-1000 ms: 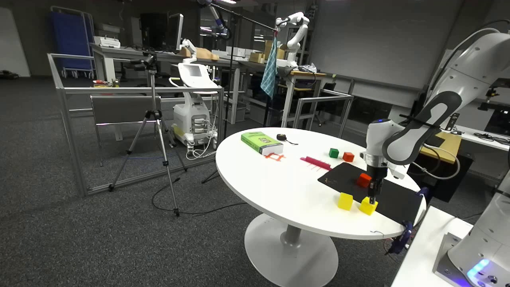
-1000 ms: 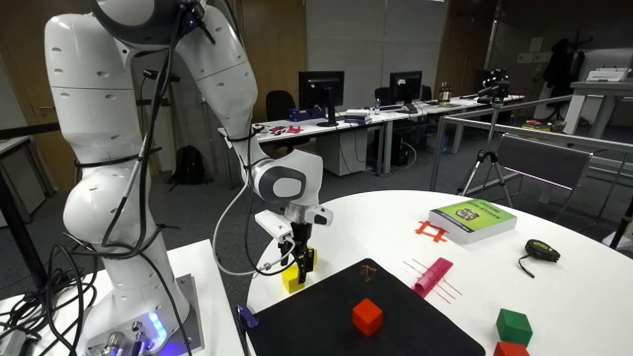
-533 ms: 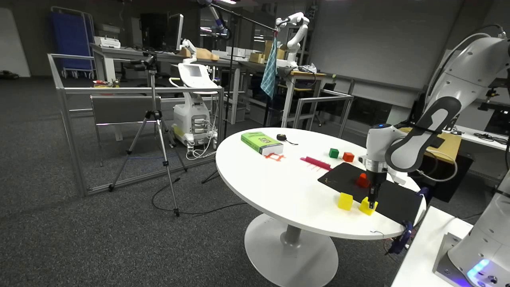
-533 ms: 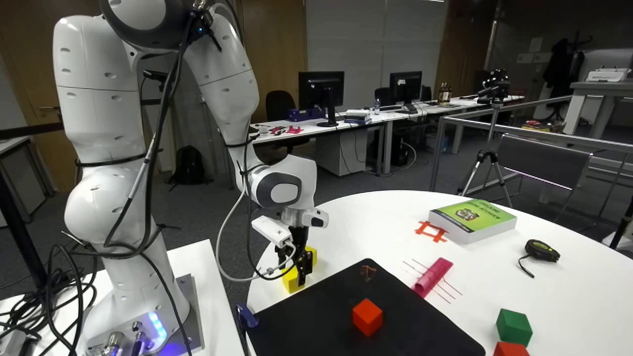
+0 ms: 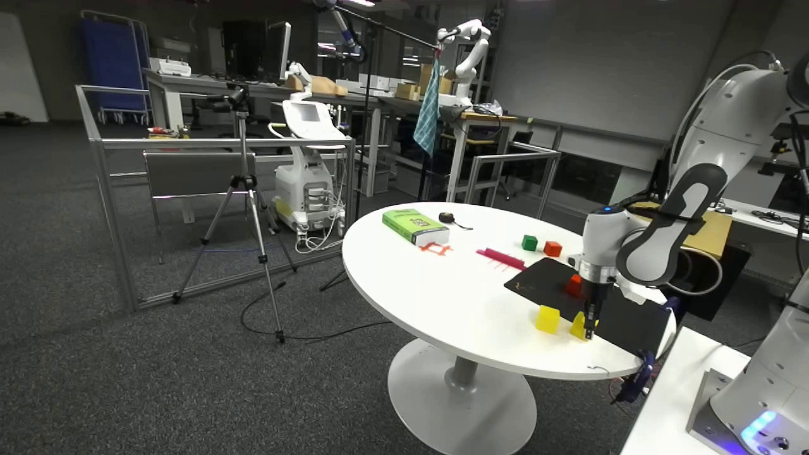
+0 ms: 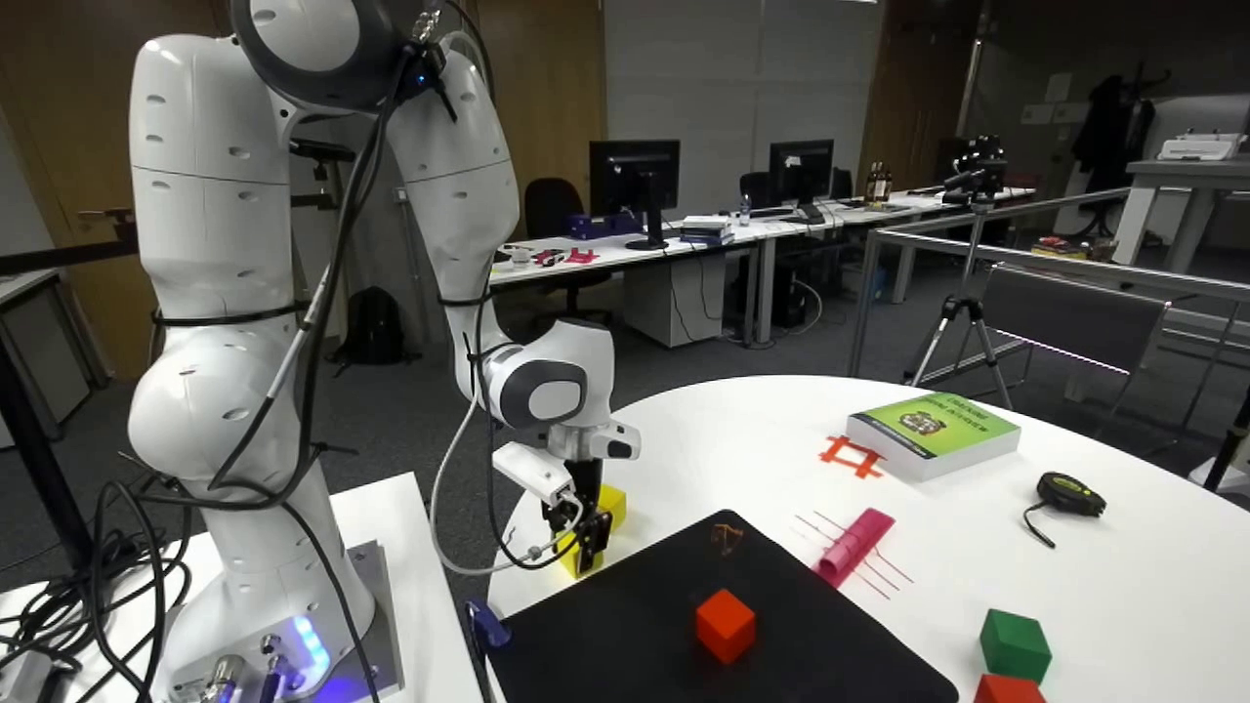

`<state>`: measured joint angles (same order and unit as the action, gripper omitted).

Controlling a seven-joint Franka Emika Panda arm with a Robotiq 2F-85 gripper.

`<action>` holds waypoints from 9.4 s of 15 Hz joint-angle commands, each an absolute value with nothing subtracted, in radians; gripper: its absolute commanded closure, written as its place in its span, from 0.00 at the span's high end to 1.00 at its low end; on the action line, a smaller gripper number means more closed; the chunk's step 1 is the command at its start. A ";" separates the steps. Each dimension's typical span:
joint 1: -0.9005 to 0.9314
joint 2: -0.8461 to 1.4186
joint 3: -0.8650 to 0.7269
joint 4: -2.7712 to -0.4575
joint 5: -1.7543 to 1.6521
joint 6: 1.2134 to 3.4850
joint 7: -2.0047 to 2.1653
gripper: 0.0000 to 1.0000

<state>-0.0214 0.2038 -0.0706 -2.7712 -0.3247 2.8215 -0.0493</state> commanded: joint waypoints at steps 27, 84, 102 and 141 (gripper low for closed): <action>-0.196 0.054 -0.207 -2.518 -0.375 2.450 -0.412 0.32; -0.272 0.304 -0.194 -2.332 -0.266 2.491 -0.510 0.32; -0.267 0.324 -0.185 -2.333 -0.266 2.538 -0.491 1.00; -0.383 0.618 -0.135 -1.483 0.079 2.138 -0.629 1.00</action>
<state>-0.3161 0.5137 -0.1639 -1.6186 0.0944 2.1909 -0.5597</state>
